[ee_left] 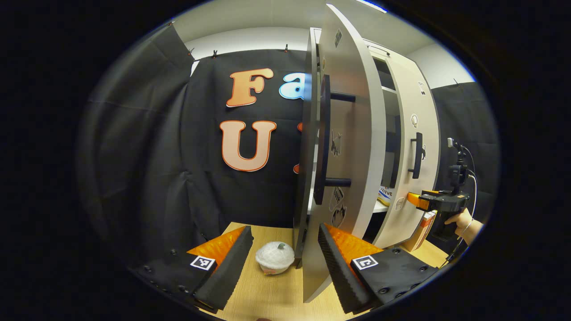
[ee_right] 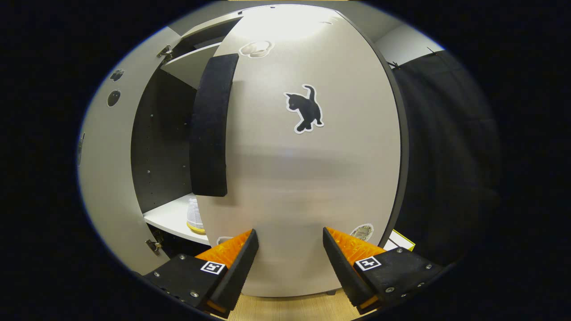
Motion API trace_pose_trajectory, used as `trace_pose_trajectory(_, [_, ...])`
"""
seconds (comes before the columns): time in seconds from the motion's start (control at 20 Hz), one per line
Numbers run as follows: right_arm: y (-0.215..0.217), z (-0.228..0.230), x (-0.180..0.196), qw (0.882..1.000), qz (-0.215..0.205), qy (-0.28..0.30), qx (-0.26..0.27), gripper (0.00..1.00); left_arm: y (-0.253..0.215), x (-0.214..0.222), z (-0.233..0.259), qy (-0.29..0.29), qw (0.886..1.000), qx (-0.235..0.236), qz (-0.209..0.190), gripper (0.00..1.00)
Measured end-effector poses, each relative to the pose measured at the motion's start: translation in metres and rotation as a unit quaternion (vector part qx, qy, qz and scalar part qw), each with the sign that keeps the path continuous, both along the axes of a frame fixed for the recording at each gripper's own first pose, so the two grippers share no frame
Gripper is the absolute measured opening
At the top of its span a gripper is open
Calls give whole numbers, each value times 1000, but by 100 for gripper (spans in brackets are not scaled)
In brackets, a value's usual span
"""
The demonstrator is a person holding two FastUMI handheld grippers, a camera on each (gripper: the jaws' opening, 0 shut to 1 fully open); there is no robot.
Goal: Grab one shoe with the right hand and put it into the shoe cabinet, grab the other shoe with the left hand and put it into the shoe cabinet; then close the right door with the right hand and the left door with the left hand.
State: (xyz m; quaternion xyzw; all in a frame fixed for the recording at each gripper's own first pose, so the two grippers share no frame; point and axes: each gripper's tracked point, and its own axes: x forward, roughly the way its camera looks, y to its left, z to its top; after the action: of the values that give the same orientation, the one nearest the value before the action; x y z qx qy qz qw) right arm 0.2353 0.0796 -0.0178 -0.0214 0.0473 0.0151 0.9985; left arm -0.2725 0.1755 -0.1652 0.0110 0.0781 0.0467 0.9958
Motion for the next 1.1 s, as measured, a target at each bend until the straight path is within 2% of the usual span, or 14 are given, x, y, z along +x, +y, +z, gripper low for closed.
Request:
trace_pose_trajectory(0.1, [-2, -1, 0, 1000, -6, 5, 3, 91, -2, 4, -1, 0, 1000, 4, -5, 93])
trace_pose_trajectory(0.15, [-4, 0, -2, 1000, -12, 8, 6, 91, -4, 4, -1, 1, 1000, 6, -7, 96])
trace_pose_trajectory(0.3, [-12, 6, -12, 1000, -22, 8, 6, 91, -6, 6, -1, 4, 1000, 5, -14, 95])
trace_pose_trajectory(0.35, [-16, 10, -20, 1000, -23, 5, 4, 91, -7, 6, -3, 5, 1000, 0, -15, 99])
trace_pose_trajectory(0.45, [-28, 20, -36, 1000, -28, -3, -3, 91, -10, 6, -3, 3, 1000, -6, -19, 92])
trace_pose_trajectory(0.5, [-34, 26, -45, 999, -32, -7, -7, 91, -13, 7, -3, 4, 1000, -6, -23, 92])
trace_pose_trajectory(0.55, [-39, 29, -51, 999, -33, -9, -10, 91, -20, 10, -5, 3, 1000, -5, -28, 92])
trace_pose_trajectory(0.6, [-43, 31, -57, 999, -33, -10, -13, 91, -27, 12, -5, 4, 999, -5, -36, 99])
trace_pose_trajectory(0.7, [-51, 33, -68, 999, -36, -11, -21, 91, -44, 14, -8, 6, 999, -7, -54, 92])
trace_pose_trajectory(0.8, [-58, 34, -78, 999, -38, -14, -27, 91, -61, 19, -10, 6, 998, -9, -69, 95])
trace_pose_trajectory(0.9, [-67, 36, -89, 999, -39, -16, -32, 91, -75, 30, -9, 6, 997, -12, -80, 93])
trace_pose_trajectory(1.0, [-78, 39, -103, 998, -41, -19, -35, 91, -86, 35, -10, 5, 996, -8, -84, 92])
trace_pose_trajectory(1.1, [-92, 42, -117, 998, -45, -22, -39, 91, -95, 40, -10, 4, 996, -2, -85, 95])
